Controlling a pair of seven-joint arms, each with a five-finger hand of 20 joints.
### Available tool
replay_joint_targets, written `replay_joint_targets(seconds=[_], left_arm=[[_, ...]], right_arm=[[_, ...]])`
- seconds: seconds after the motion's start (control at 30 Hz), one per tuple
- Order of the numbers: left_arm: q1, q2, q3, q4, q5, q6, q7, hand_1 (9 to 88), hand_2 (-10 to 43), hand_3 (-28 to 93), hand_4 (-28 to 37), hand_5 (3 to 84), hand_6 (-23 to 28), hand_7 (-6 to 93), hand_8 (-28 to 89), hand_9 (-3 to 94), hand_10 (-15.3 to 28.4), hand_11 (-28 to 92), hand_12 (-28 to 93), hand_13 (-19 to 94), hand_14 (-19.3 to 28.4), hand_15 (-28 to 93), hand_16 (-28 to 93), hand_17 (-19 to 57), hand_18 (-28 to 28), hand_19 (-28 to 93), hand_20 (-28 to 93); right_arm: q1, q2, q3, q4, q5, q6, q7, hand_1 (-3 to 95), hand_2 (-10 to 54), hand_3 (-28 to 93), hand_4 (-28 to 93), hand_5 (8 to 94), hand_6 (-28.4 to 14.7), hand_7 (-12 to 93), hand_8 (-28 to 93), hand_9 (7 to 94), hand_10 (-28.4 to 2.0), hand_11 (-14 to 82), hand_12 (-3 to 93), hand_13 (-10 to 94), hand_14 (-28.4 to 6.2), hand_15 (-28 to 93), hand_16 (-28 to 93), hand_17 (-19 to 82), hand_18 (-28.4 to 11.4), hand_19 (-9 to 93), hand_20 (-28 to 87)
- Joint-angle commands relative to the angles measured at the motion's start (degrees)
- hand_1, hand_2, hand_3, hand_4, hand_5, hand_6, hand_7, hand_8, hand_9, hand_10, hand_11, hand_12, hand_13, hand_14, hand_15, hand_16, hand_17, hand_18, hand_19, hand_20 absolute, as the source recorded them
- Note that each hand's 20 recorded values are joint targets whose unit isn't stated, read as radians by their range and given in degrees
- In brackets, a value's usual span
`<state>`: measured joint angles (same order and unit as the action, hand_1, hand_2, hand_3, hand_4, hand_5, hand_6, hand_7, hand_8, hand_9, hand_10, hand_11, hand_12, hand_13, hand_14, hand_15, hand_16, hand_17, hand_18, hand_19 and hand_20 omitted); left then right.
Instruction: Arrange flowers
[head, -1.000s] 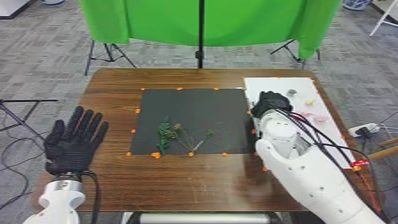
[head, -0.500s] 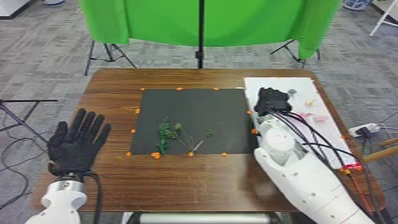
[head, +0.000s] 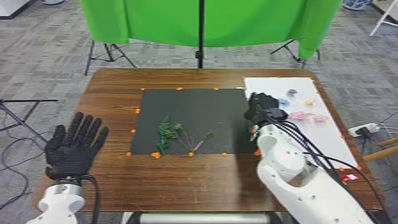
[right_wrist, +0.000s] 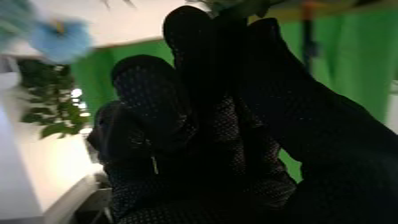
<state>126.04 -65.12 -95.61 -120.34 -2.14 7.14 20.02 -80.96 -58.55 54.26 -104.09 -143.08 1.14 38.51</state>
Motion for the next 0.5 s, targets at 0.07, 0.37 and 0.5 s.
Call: replay_joint_targets(seconds=[0.07, 0.37, 0.5], left_arm=[[0.0, 0.28, 0.09, 0.45, -0.18, 0.4, -0.77, 31.9, 13.5, 76, -28.3, 45.3, 9.2, 9.7, -9, 38.6, 14.5, 17, 8, 28, 14.7, 27, -6, -6.6, 12.7, 32, 11], [0.07, 0.37, 0.16, 0.37, -0.23, 0.31, -0.54, 31.6, 13.7, 77, -28.3, 45.3, 9.2, 9.7, -9, 38.6, 14.5, 17, 8, 28, 14.9, 27, -6, -6.6, 12.7, 32, 11], [0.27, 0.4, 0.17, 0.22, -0.34, 0.44, -0.41, 31.5, 13.9, 77, -28.3, 45.4, 9.3, 9.7, -9, 38.6, 14.5, 17, 8, 28, 14.8, 27, -6, -6.6, 12.7, 32, 11]], right_arm=[[1.33, -0.72, -5.76, -2.02, -3.01, -1.04, -5.2, 62.1, -9.5, 79, -28, 81.7, -0.9, 43, 13, 93.6, -9.8, 10.4, 41.5, 78, -8.5, 54, 45, 40, -27.7, 93, 43], [1.54, -0.63, -8.74, -0.72, -2.13, -7.11, -6.25, 62.1, -9.5, 79, -28, 80.2, -0.7, 44, 13, 92.9, -10.4, 10.3, 42.0, 76, -8.6, 55, 45, 39, -27.3, 93, 44], [1.25, -0.81, -8.17, -1.12, -0.62, -8.48, -5.42, 59.3, -9.5, 79, -28, 76.8, -1.9, 44, 10, 89.6, -11.6, 9.6, 39.3, 72, -10.0, 59, 43, 37, -27.1, 93, 46]])
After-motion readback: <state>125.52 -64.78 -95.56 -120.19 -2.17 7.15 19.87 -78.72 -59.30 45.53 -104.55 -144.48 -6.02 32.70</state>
